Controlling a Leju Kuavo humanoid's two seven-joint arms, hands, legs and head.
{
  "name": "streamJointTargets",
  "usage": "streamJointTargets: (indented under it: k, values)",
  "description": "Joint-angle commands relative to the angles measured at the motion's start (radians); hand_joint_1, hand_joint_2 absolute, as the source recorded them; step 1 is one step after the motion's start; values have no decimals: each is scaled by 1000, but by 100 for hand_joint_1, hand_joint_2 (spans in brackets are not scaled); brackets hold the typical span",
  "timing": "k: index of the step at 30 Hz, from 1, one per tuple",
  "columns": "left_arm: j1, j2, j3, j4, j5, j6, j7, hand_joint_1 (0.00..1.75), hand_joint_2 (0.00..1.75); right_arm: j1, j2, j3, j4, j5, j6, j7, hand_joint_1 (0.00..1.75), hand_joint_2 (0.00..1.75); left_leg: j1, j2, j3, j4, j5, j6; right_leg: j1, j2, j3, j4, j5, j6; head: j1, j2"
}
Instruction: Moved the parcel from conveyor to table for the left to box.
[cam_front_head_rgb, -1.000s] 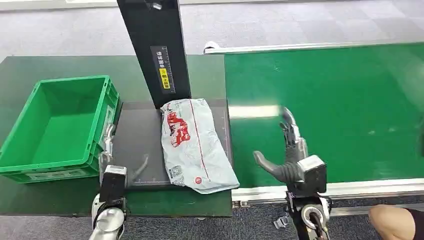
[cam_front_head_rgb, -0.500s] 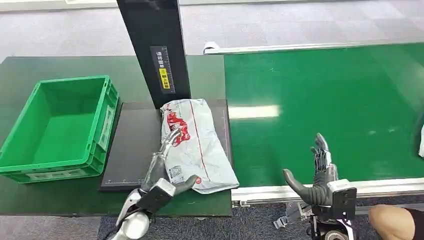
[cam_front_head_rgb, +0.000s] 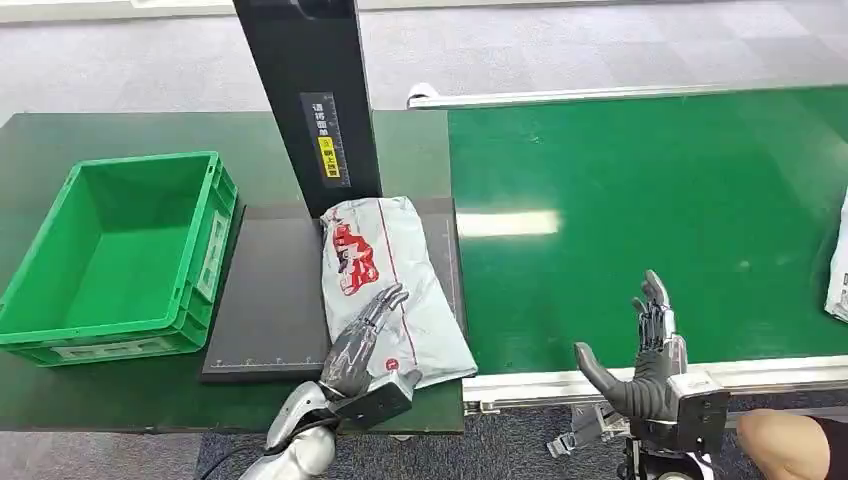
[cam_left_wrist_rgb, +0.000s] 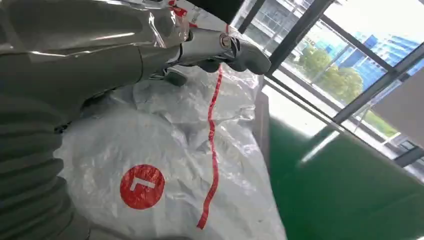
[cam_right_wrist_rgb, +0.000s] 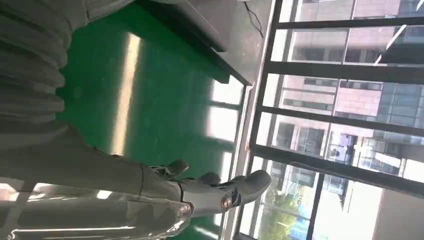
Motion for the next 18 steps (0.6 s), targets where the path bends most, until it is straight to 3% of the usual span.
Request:
streamJointTargets:
  k: [1,2,3,18]
  values:
    - [-86,2,-52,229,-62,33,39,49,175,-15,11,2,17,-1,0,-6,0,175,0,-1,3,-2,1,1,0,-1,3,-2,0,0,0,0]
    - [-91,4,-56,236,-81,30,56,159,175,-16,11,2,17,-1,-1,-7,0,175,0,-1,2,-1,0,0,0,0,2,-1,0,0,0,0]
    - [-93,5,-56,237,-93,35,62,169,175,-19,12,2,16,-1,-1,-6,0,175,0,-1,2,-1,0,0,0,0,2,-1,0,0,0,0]
    - [-53,29,-45,123,-177,65,111,175,175,-6,33,-24,-12,0,-3,-4,0,175,0,0,3,-1,0,0,0,1,3,-1,0,0,0,0]
